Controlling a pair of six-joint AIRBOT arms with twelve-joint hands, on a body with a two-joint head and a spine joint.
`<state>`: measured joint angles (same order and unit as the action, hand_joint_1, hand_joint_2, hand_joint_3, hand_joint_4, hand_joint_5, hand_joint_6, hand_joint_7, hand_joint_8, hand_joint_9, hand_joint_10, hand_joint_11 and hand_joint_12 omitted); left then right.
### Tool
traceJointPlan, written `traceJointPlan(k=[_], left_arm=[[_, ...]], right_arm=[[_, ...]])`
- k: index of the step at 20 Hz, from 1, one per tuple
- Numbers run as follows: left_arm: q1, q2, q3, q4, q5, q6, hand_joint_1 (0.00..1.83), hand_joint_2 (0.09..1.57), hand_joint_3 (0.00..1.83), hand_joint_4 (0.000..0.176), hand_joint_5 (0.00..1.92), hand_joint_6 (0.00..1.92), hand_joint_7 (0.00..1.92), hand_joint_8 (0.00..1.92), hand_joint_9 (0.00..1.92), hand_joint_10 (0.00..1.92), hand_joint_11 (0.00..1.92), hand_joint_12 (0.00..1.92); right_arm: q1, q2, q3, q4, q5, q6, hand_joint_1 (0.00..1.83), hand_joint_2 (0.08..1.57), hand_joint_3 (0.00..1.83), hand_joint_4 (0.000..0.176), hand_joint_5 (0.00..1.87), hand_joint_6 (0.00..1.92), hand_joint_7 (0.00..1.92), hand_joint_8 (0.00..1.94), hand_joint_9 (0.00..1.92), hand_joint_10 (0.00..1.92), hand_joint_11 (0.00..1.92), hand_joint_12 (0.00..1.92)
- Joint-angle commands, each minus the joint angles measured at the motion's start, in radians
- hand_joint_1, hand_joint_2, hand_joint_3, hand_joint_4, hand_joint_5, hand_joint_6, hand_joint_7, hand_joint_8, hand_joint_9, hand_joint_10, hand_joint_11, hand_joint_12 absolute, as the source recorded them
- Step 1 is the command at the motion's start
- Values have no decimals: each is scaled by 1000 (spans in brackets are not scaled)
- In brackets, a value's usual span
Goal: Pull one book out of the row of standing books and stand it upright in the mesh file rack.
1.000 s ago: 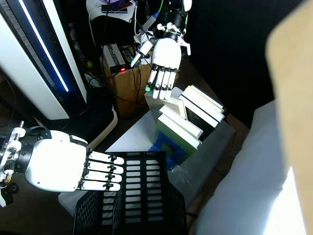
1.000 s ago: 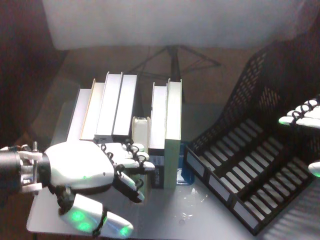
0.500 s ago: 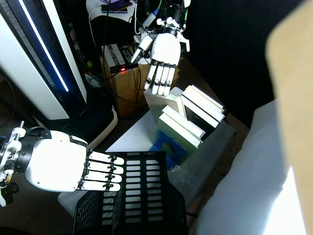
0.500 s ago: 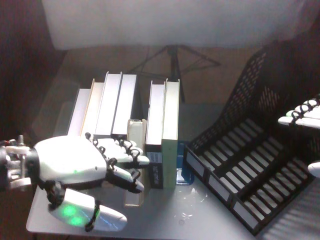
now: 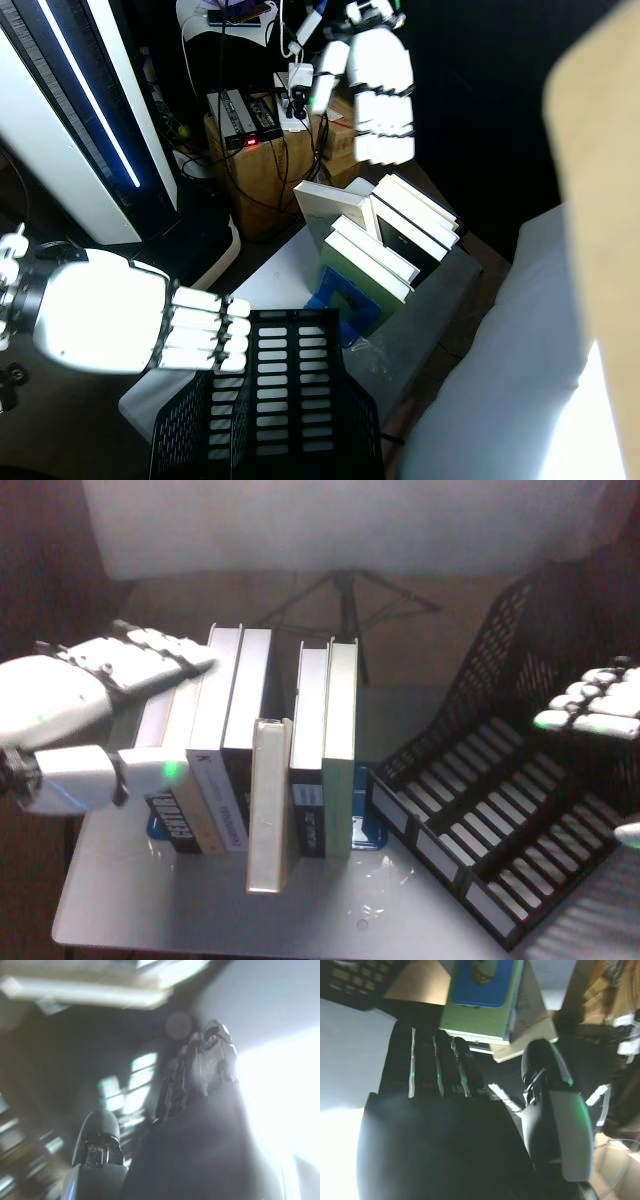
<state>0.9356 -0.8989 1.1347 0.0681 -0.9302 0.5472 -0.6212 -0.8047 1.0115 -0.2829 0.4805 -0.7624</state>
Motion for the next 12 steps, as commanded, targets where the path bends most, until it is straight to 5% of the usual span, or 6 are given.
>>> traceJointPlan(k=[1,3,12], left_arm=[[11,6,7,-67,-163,13,141,1380,7,1,0,0,0,0,0,0,0,0],[64,2,21,-198,-209,46,383,1338,0,0,0,0,0,0,0,0,0,0],[188,-34,71,-486,-255,55,547,1289,0,0,14,4,2,0,0,0,23,25]], right_arm=[[24,2,1,-31,78,28,435,1212,0,0,0,0,0,0,0,0,0,0],[94,-30,15,-197,43,137,479,1170,0,4,0,0,0,0,0,0,0,0],[358,-231,99,-997,-63,690,621,1105,0,0,0,0,0,0,0,0,0,0]])
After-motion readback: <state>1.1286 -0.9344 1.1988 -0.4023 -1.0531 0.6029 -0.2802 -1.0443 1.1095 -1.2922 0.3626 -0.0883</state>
